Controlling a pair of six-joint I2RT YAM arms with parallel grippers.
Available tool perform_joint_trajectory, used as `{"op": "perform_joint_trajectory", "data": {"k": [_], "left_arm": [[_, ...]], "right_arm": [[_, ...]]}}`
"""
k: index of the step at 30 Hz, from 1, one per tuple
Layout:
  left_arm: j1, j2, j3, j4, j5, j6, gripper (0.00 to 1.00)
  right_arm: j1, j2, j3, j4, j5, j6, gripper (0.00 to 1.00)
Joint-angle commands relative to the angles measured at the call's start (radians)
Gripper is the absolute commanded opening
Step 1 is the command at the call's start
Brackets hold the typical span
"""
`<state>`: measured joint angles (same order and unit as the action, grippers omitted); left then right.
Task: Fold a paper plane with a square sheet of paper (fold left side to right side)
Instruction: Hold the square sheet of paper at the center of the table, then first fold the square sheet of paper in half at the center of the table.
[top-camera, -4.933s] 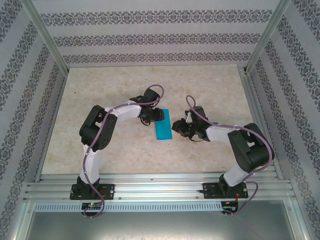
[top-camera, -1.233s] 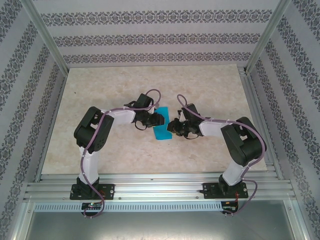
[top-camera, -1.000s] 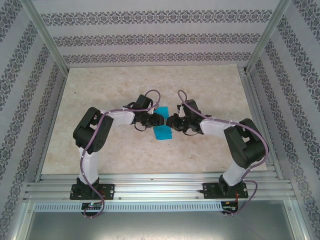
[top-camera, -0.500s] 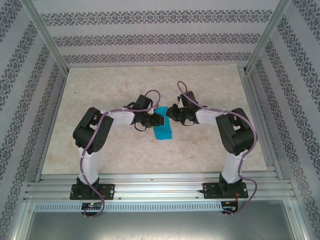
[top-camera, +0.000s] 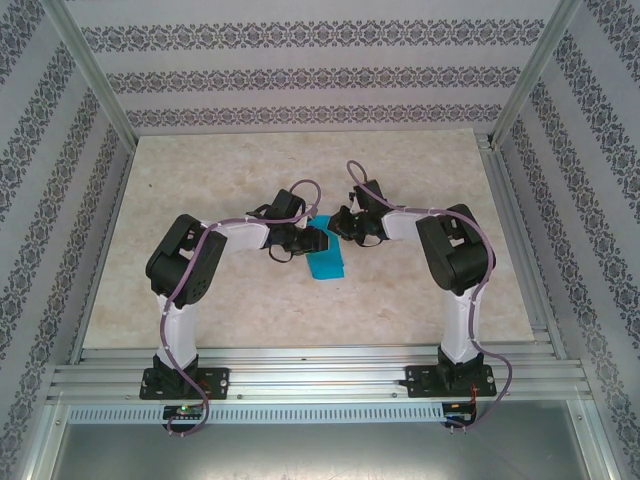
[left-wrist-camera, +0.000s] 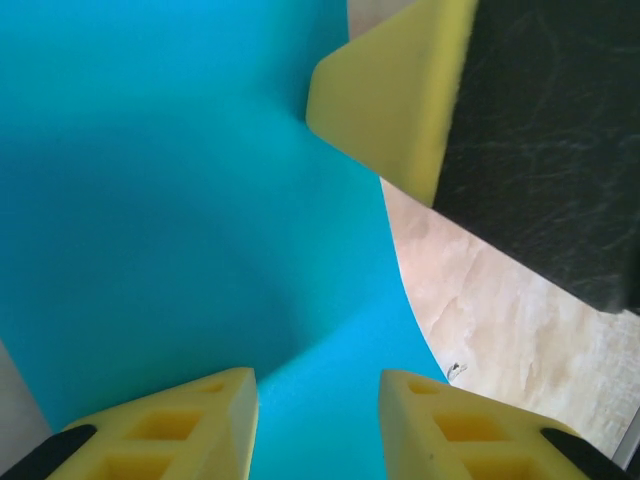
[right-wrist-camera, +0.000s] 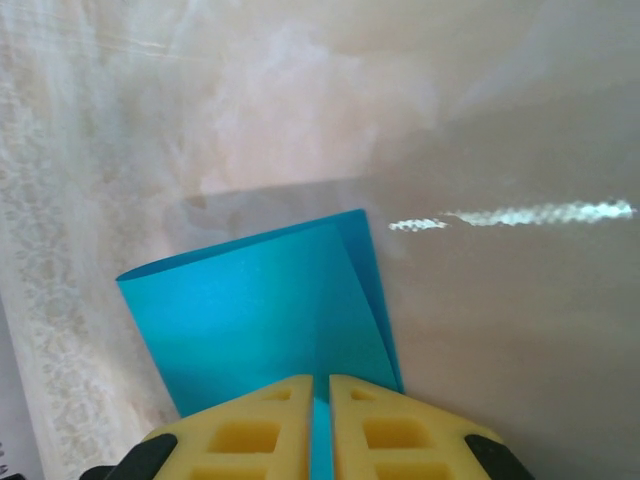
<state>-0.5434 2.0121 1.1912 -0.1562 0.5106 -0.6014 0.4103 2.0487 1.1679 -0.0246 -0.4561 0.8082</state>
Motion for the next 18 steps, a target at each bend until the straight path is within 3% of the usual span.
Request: {"op": "perform_joint_trajectory", "data": {"k": [1, 18], "left_arm": [[-0.011, 0.070, -0.034, -0.094, -0.035, 0.030, 0.39], [-0.041, -0.012, -0.114, -0.076, 0.050, 0.084, 0.44]], "right_arm": [[0.013, 0.036, 0.037, -0.077, 0.056, -0.041, 0.13], [0.032, 0.070, 0.087, -0.201, 0.135, -0.089, 0.13]]}}
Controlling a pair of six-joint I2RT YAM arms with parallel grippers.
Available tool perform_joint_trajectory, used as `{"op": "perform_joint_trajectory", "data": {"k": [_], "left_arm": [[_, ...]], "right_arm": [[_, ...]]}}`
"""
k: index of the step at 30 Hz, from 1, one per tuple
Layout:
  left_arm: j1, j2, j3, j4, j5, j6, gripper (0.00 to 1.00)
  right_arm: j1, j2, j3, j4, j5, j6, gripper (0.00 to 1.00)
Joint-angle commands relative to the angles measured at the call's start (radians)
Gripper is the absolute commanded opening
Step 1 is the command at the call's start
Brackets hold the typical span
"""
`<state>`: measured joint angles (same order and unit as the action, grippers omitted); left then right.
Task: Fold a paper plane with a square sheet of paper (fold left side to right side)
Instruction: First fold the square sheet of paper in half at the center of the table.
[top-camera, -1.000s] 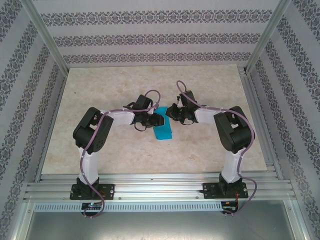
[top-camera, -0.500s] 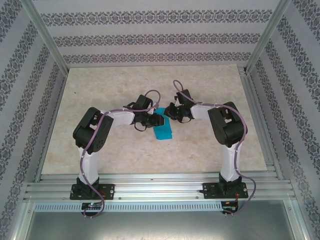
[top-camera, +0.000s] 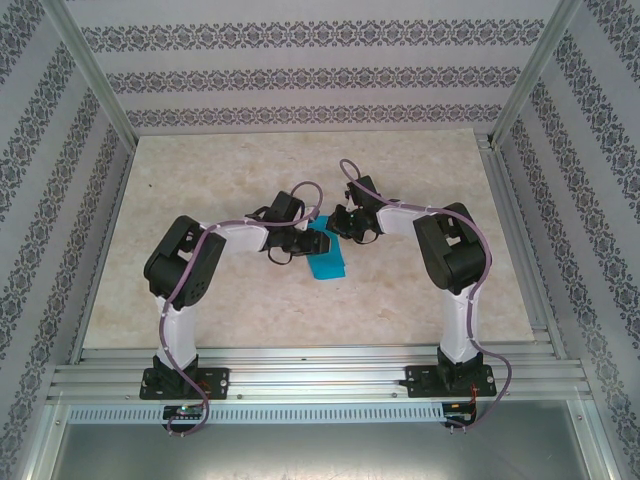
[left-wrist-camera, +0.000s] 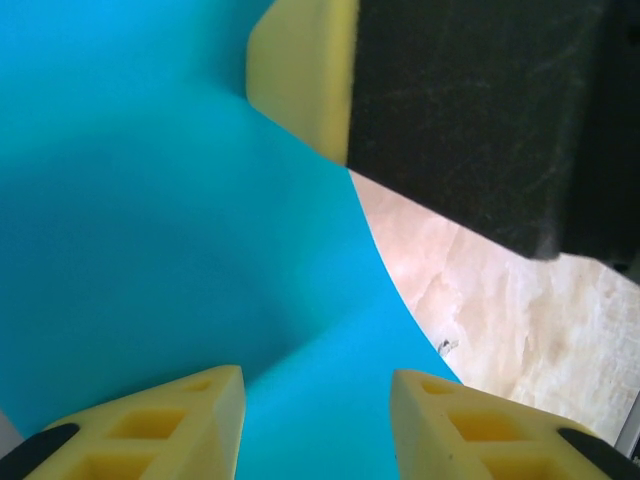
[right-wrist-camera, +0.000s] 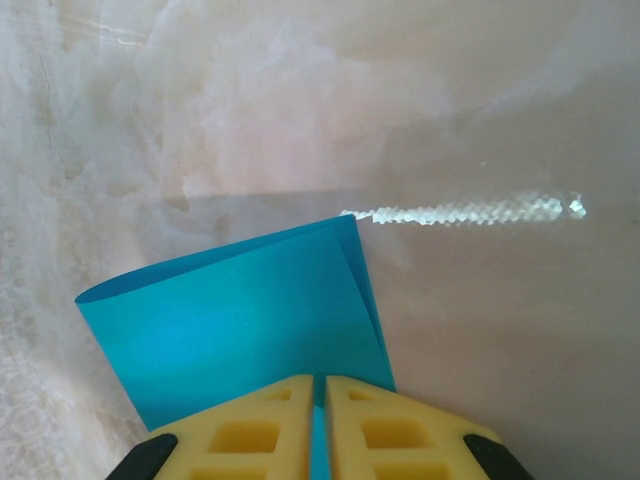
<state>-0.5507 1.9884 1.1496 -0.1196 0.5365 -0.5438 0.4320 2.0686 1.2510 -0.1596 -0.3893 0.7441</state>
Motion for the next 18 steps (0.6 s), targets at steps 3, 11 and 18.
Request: {"op": "perform_joint_trajectory", "data": {"k": [3, 11, 18], "left_arm": [[-0.043, -0.010, -0.102, -0.111, 0.026, 0.028, 0.44], [-0.060, -0.050, -0.170, -0.082, 0.032, 0.022, 0.44], [-0.067, -0.084, -0.226, -0.008, 0.074, -0.015, 0.46]], "right_arm": [[0.011, 0.050, 0.008, -0.070, 0.072, -0.024, 0.13], [0.012, 0.056, 0.020, -0.084, 0.075, -0.028, 0.13], [0.016, 0.060, 0.028, -0.090, 0.070, -0.032, 0.13]]}}
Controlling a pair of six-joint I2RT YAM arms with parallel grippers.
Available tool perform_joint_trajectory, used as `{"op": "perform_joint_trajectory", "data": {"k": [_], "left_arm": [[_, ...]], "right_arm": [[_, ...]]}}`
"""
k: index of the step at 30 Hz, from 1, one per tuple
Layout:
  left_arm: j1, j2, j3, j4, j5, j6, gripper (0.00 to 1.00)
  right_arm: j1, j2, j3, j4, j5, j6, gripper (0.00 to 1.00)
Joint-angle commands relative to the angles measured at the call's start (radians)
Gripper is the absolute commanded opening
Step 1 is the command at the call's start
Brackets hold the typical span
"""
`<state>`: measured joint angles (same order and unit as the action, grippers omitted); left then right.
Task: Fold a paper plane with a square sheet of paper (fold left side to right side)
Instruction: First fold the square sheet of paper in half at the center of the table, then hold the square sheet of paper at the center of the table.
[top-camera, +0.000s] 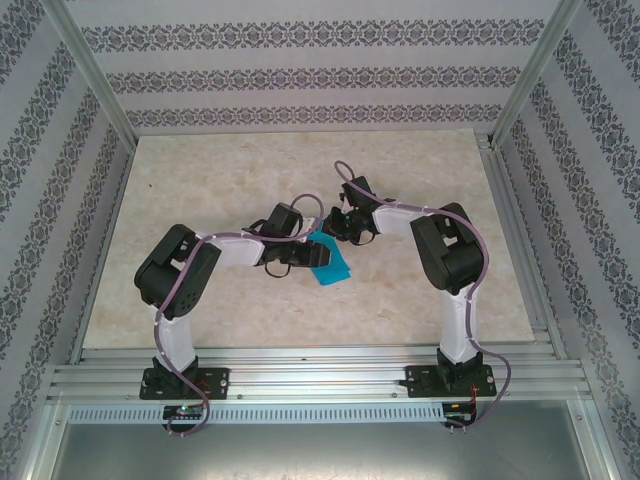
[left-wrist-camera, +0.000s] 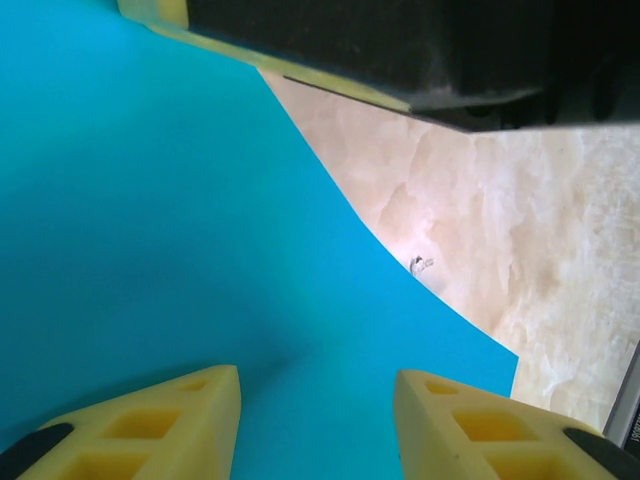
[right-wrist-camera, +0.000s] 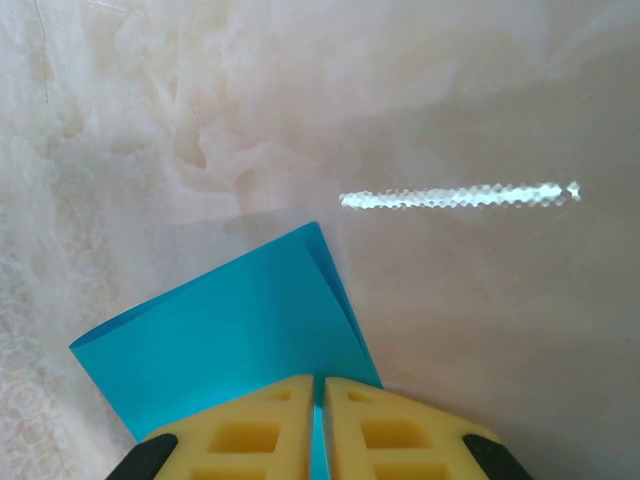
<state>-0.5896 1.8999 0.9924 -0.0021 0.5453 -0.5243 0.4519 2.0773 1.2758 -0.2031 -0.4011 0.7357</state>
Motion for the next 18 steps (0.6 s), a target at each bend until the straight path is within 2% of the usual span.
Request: {"op": "perform_joint_trajectory", "data": {"k": [1, 6, 11, 18], "left_arm": [[-0.027, -0.004, -0.075, -0.114, 0.076, -0.043, 0.47], [-0.013, -0.063, -0.087, -0.093, 0.094, -0.072, 0.46], [0.054, -0.129, -0.049, -0.111, 0.105, -0.075, 0.45], [0.121, -0.098, 0.046, -0.121, 0.125, -0.080, 0.40]], "right_arm": [[-0.004, 0.052, 0.004, -0.047, 0.081, -0.025, 0.13], [-0.002, 0.055, 0.005, -0.046, 0.070, -0.033, 0.13], [0.000, 0.055, 0.003, -0.039, 0.061, -0.033, 0.13], [0.004, 0.058, 0.005, -0.038, 0.054, -0.036, 0.13]]}}
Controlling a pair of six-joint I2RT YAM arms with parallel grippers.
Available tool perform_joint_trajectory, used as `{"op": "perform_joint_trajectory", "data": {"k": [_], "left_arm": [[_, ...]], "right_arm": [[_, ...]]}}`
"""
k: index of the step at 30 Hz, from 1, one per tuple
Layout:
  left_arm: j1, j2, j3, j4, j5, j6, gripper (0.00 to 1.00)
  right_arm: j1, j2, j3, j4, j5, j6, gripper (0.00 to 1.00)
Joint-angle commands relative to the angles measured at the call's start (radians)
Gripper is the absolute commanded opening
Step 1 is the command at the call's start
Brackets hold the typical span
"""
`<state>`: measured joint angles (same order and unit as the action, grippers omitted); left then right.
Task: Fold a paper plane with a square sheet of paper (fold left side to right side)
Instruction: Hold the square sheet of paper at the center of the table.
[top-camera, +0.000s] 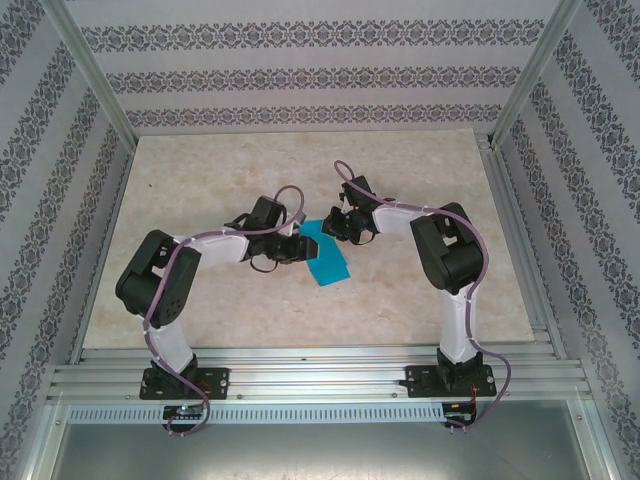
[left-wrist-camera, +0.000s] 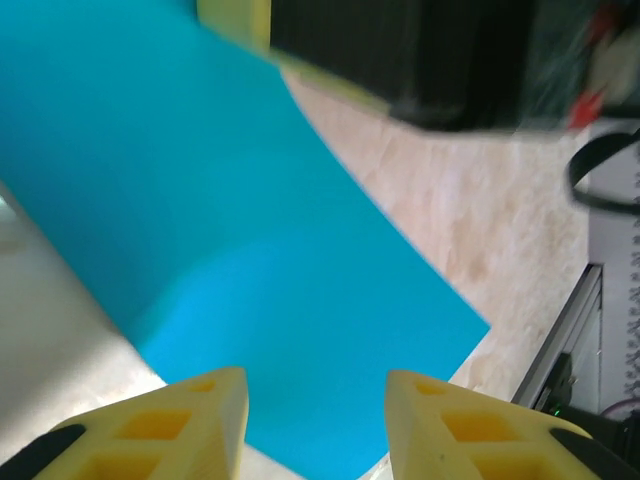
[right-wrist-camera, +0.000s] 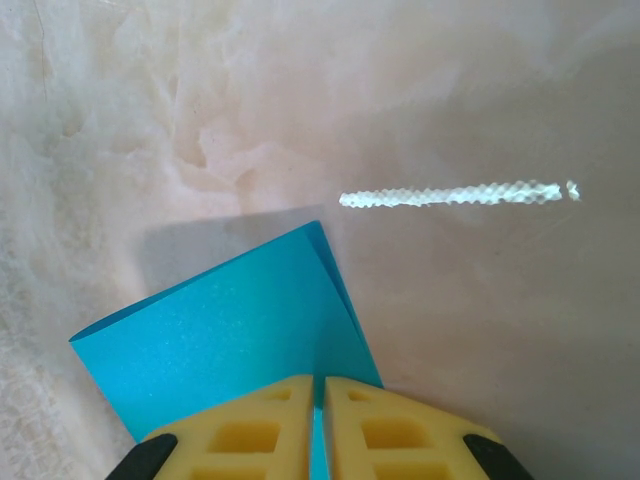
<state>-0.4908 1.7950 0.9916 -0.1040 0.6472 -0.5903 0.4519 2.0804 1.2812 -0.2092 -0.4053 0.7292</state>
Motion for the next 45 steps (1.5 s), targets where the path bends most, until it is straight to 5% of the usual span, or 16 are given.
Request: {"op": "perform_joint_trajectory", "data": {"k": [1, 13, 22, 33, 45], "left_arm": [[0.030, 0.020, 0.059, -0.016, 0.022, -0.013, 0.39], [0.035, 0.182, 0.116, 0.051, 0.076, -0.011, 0.37], [0.034, 0.207, 0.086, -0.043, -0.034, 0.049, 0.36], [-0.004, 0.268, 0.083, -0.107, -0.132, 0.076, 0.35], [-0.027, 0.286, 0.103, -0.164, -0.185, 0.093, 0.32]], "right_arm": [[0.004, 0.054, 0.000, -0.033, 0.057, -0.031, 0.13], [0.005, 0.059, 0.004, -0.037, 0.051, -0.034, 0.13], [0.000, 0.038, -0.003, 0.006, 0.032, -0.036, 0.14], [-0.036, -0.188, -0.032, -0.023, 0.019, -0.080, 0.27], [0.104, -0.457, -0.355, 0.062, -0.032, 0.000, 0.03]]}}
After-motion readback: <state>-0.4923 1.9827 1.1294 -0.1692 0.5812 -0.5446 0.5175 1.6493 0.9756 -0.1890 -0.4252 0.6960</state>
